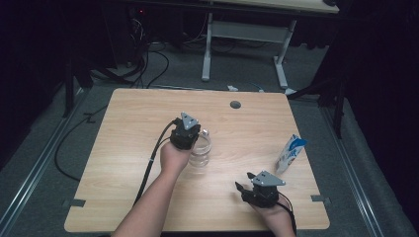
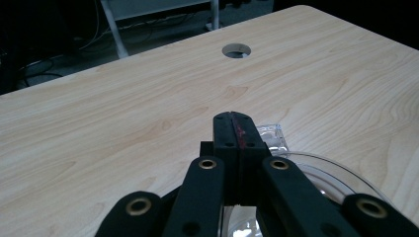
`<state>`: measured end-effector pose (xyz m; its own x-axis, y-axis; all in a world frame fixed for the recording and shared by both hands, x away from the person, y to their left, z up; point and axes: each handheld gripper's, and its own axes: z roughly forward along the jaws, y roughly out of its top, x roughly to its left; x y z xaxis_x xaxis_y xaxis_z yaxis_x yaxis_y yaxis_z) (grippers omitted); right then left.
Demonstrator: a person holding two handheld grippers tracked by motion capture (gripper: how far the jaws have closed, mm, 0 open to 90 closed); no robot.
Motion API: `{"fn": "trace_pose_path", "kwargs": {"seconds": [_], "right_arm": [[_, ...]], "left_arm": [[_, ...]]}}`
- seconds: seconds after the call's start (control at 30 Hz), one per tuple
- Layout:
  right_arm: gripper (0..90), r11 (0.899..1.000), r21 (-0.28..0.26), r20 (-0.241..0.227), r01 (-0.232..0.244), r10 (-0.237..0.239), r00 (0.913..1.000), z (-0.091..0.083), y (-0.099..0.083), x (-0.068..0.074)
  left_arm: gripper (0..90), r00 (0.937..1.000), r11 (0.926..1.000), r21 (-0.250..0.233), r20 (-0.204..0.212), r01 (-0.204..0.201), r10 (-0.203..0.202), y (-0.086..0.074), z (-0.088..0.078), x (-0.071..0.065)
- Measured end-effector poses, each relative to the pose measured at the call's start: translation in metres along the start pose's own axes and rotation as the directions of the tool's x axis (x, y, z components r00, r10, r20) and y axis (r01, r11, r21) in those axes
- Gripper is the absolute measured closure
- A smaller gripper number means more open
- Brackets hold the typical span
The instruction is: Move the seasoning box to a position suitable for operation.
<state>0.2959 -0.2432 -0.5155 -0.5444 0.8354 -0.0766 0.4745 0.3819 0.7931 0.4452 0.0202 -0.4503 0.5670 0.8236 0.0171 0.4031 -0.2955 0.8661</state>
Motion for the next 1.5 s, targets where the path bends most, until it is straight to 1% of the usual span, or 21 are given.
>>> {"fn": "trace_pose_path", "kwargs": {"seconds": [0.07,0.13,0.2,0.3,0.33,0.5,0.63,0.83,0.87,1.03,1.07,1.1,1.13,1.17,1.23,1.27,1.3,1.37,1.5], "right_arm": [[42.0,1.000,-0.004,-0.003,-0.001,0.001,1.0000,0.000,0.000,0.000],[42.0,1.000,-0.003,-0.001,0.000,0.000,1.0000,0.000,0.000,0.001],[42.0,1.000,-0.002,-0.002,0.003,-0.003,1.0000,0.000,0.000,0.002],[42.0,1.000,-0.003,-0.001,0.003,-0.003,1.0000,0.000,0.000,0.002],[42.0,1.000,-0.005,-0.002,0.004,-0.005,1.0000,0.000,0.001,0.003],[42.0,1.000,-0.005,-0.001,0.012,-0.012,0.9999,0.000,0.001,0.003],[42.0,1.000,-0.002,-0.003,0.012,-0.012,0.9999,0.000,0.001,0.004],[42.0,1.000,-0.004,-0.001,0.010,-0.010,1.0000,0.000,0.001,0.003],[42.0,1.000,-0.004,-0.001,0.011,-0.011,0.9999,0.000,0.001,0.003],[42.1,1.000,0.001,0.000,0.010,-0.010,1.0000,0.000,0.001,0.003],[42.2,1.000,-0.001,-0.001,0.013,-0.013,0.9999,0.001,0.000,0.003],[42.2,1.000,-0.001,-0.001,0.013,-0.013,0.9999,0.001,0.000,0.003],[42.6,1.000,0.000,0.001,0.017,-0.017,0.9999,0.001,0.000,0.003],[42.7,1.000,0.000,0.001,0.017,-0.017,0.9999,0.002,0.000,0.003],[42.7,1.000,0.001,0.000,0.013,-0.013,0.9999,0.002,0.000,0.004],[42.8,1.000,0.002,0.004,0.015,-0.015,0.9999,0.003,-0.001,0.004],[42.8,1.000,0.002,0.004,0.015,-0.015,0.9999,0.003,-0.001,0.004],[42.9,1.000,0.006,0.008,0.013,-0.013,0.9999,0.003,-0.001,0.004],[43.4,1.000,0.010,0.009,0.010,-0.010,0.9999,0.004,-0.001,0.004]], "left_arm": [[90.0,0.9999,0.9999,-0.007,-0.006,-0.008,0.008,-0.004,-0.006,-0.003],[90.0,1.0000,1.0000,-0.004,-0.006,-0.008,0.008,-0.005,-0.009,-0.004],[90.0,1.0000,1.0000,-0.004,-0.004,-0.006,0.006,-0.009,-0.014,-0.005],[90.0,1.0000,1.0000,0.000,-0.003,-0.002,0.002,-0.010,-0.018,-0.006],[90.0,1.0000,1.0000,-0.001,0.002,0.005,-0.005,-0.012,-0.021,-0.006],[90.0,1.0000,1.0000,-0.002,0.006,0.007,-0.007,-0.015,-0.026,-0.008],[90.0,0.9998,0.9999,0.004,0.015,0.016,-0.016,-0.016,-0.029,-0.008],[90.0,0.9995,0.9997,0.016,0.029,0.016,-0.017,-0.018,-0.035,-0.009],[90.0,0.9996,0.9998,0.015,0.026,0.009,-0.009,-0.018,-0.036,-0.008],[89.6,0.9991,0.9982,-0.045,0.012,0.040,-0.039,-0.020,-0.048,0.000],[86.3,0.9987,0.9965,-0.068,0.018,0.049,-0.048,-0.023,-0.054,0.006],[84.2,0.9987,0.9965,-0.068,0.018,0.049,-0.048,-0.023,-0.054,0.006],[83.8,0.9976,0.9936,-0.090,0.018,0.068,-0.067,-0.028,-0.061,0.012],[83.8,0.9976,0.9936,-0.090,0.018,0.068,-0.067,-0.028,-0.061,0.012],[84.0,0.9977,0.9929,-0.098,0.003,0.068,-0.068,-0.036,-0.067,0.018],[84.4,0.9982,0.9949,-0.082,-0.002,0.060,-0.060,-0.047,-0.070,0.021],[84.4,0.9982,0.9949,-0.082,-0.002,0.060,-0.060,-0.047,-0.070,0.021],[84.9,0.9987,0.9968,-0.062,0.004,0.050,-0.050,-0.058,-0.069,0.023],[87.4,0.9979,0.9980,-0.031,0.035,0.056,-0.055,-0.075,-0.057,0.023]]}}
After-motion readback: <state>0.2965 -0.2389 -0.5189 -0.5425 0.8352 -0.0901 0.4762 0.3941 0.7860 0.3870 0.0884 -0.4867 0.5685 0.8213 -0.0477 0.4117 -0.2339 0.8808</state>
